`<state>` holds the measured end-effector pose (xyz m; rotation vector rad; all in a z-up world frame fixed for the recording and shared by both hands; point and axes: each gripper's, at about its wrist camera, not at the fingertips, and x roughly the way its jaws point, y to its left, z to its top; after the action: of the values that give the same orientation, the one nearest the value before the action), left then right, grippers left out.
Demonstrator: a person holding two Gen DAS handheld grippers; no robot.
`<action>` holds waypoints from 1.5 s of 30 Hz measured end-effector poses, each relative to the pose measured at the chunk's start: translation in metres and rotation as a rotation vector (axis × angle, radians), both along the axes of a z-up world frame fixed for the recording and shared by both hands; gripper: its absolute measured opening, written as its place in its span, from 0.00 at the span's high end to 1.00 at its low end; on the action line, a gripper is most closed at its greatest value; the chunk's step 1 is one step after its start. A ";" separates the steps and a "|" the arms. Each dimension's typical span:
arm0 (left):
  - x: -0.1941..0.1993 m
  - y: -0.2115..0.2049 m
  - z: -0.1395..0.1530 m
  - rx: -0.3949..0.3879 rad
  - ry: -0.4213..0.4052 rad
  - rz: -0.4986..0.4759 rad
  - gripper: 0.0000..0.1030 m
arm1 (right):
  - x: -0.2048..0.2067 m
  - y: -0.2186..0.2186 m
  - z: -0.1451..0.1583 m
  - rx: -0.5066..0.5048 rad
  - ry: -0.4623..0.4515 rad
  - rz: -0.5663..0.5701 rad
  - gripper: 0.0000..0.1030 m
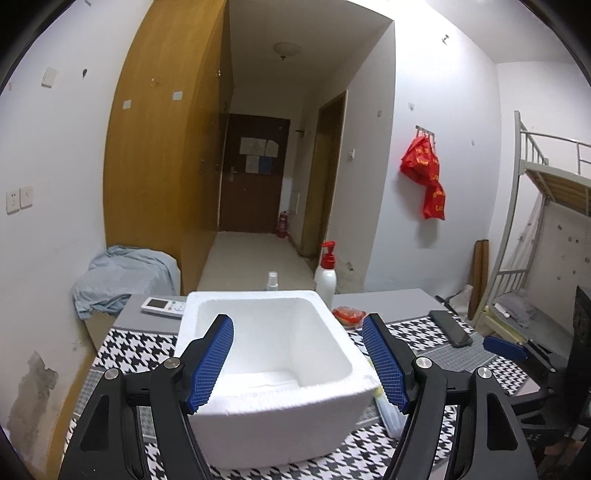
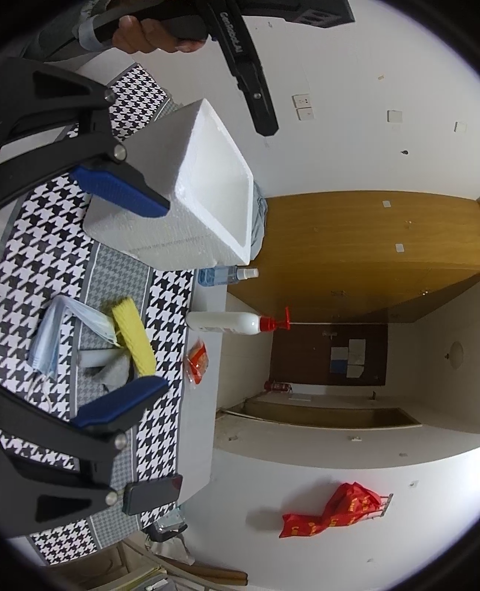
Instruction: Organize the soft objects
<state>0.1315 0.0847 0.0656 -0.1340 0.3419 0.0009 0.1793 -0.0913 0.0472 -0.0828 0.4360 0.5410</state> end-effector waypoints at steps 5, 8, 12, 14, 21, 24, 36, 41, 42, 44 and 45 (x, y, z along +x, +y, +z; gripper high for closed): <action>-0.008 -0.012 -0.003 0.016 -0.008 -0.016 0.29 | -0.009 -0.009 -0.001 0.031 0.005 -0.038 0.12; -0.010 -0.023 -0.006 0.037 -0.008 -0.028 0.29 | -0.013 -0.018 -0.003 0.054 0.016 -0.061 0.12; -0.012 -0.031 -0.011 0.021 -0.001 -0.046 0.29 | -0.015 -0.036 -0.003 0.104 0.046 -0.062 0.12; -0.013 -0.036 -0.014 0.010 0.007 -0.042 0.29 | -0.014 -0.046 -0.002 0.146 0.070 -0.052 0.12; -0.014 -0.052 -0.021 0.013 0.043 -0.050 0.29 | -0.017 -0.068 0.002 0.200 0.072 -0.070 0.12; -0.015 -0.061 -0.020 0.033 0.040 -0.051 0.29 | -0.022 -0.076 0.002 0.225 0.066 -0.064 0.12; -0.006 -0.091 -0.025 0.049 0.066 -0.091 0.29 | -0.029 -0.105 0.004 0.256 0.036 -0.067 0.12; -0.008 -0.099 -0.030 0.040 0.070 -0.091 0.29 | -0.029 -0.112 0.004 0.255 0.030 -0.066 0.12; -0.009 -0.101 -0.032 0.037 0.073 -0.098 0.29 | -0.029 -0.113 0.004 0.258 0.029 -0.065 0.12; -0.012 -0.105 -0.035 0.045 0.068 -0.114 0.29 | -0.030 -0.116 0.002 0.266 0.029 -0.064 0.12; -0.014 -0.106 -0.035 0.046 0.063 -0.114 0.29 | -0.031 -0.117 0.002 0.269 0.028 -0.064 0.12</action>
<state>0.1178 -0.0214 0.0303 -0.0685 0.4113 -0.0995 0.1486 -0.2081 0.0493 0.1963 0.3886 0.5338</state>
